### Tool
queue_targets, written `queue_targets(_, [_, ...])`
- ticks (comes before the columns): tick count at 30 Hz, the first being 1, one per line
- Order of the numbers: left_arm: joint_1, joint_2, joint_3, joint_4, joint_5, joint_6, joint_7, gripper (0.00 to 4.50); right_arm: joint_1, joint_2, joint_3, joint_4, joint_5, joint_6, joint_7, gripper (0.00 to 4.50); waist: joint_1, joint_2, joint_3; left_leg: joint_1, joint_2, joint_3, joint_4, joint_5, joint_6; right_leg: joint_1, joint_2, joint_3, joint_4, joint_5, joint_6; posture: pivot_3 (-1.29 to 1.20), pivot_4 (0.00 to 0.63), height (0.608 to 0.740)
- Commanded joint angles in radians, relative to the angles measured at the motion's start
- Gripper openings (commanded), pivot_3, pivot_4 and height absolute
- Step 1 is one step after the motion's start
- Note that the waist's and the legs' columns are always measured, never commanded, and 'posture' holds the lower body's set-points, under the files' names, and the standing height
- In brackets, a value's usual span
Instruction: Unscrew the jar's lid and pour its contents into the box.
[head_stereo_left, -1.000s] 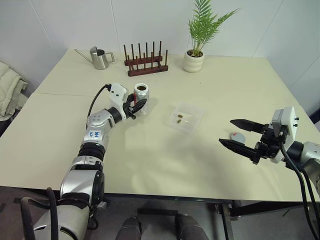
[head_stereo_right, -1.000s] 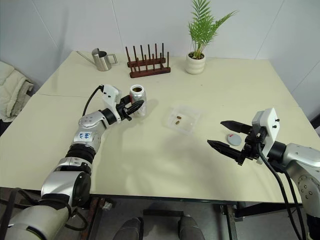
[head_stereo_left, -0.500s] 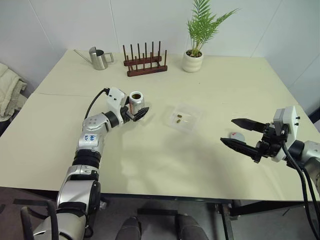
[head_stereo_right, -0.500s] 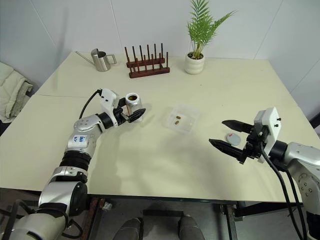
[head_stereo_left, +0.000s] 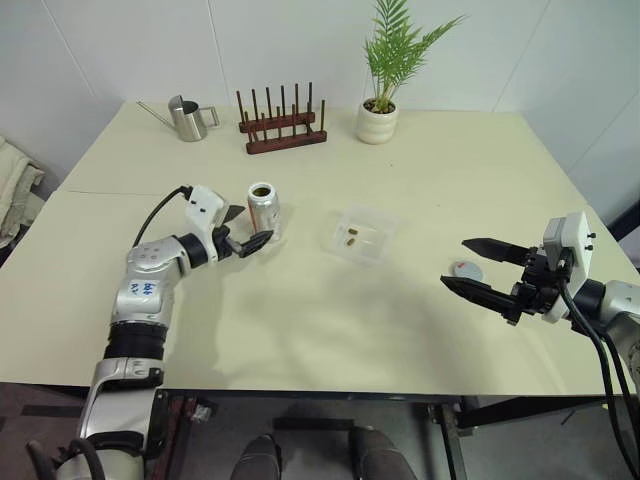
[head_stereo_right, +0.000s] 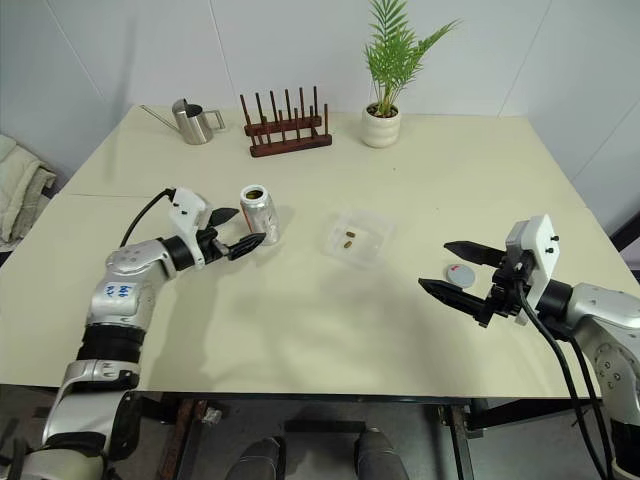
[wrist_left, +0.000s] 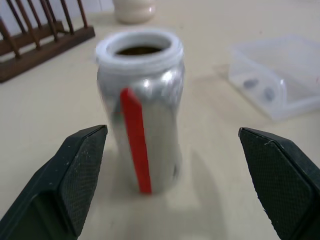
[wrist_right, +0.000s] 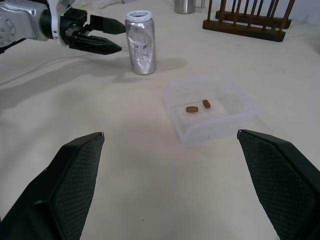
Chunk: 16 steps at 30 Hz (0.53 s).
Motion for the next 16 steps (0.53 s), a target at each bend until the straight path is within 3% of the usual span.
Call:
queue_targets(1, [0.063, 0.071, 0.039, -0.142, -0.060, 0.048, -0.052, 4.49, -0.017, -0.040, -0.026, -0.003, 0.000, -0.008, 0.020, 4.50, -0.001, 0.000, 0.000, 0.000, 0.000, 0.000, 0.000, 0.000, 0.000, 0.000, 0.000, 0.000, -0.001, 0.000, 0.000, 0.00, 0.150, 0.740])
queue_targets(6, [0.169, 0.184, 0.083, -0.258, -0.166, 0.098, -0.188, 4.49, -0.032, -0.085, -0.042, 0.022, 0.007, 0.001, 0.043, 4.50, -0.002, 0.001, 0.000, 0.000, 0.001, 0.000, -0.002, 0.000, 0.000, 0.000, 0.000, 0.000, -0.002, 0.000, -0.001, 0.00, 0.150, 0.740])
queue_targets(9, [0.219, 0.262, 0.153, -0.238, -0.277, 0.056, -0.384, 4.49, -0.048, -0.108, -0.050, 0.029, 0.006, 0.005, 0.039, 4.50, -0.002, 0.001, 0.000, 0.000, 0.001, 0.001, -0.002, 0.000, 0.000, 0.000, 0.000, -0.001, -0.003, -0.001, -0.002, 0.00, 0.150, 0.740])
queue_targets(16, [0.141, 0.333, 0.238, 0.074, -0.296, -0.175, -0.523, 4.49, -0.017, -0.131, -0.099, 0.007, 0.032, 0.031, 0.046, 4.50, 0.001, 0.002, -0.001, 0.000, 0.001, 0.001, -0.002, 0.000, 0.000, 0.000, 0.000, -0.001, -0.005, -0.010, -0.019, 0.00, 0.150, 0.740])
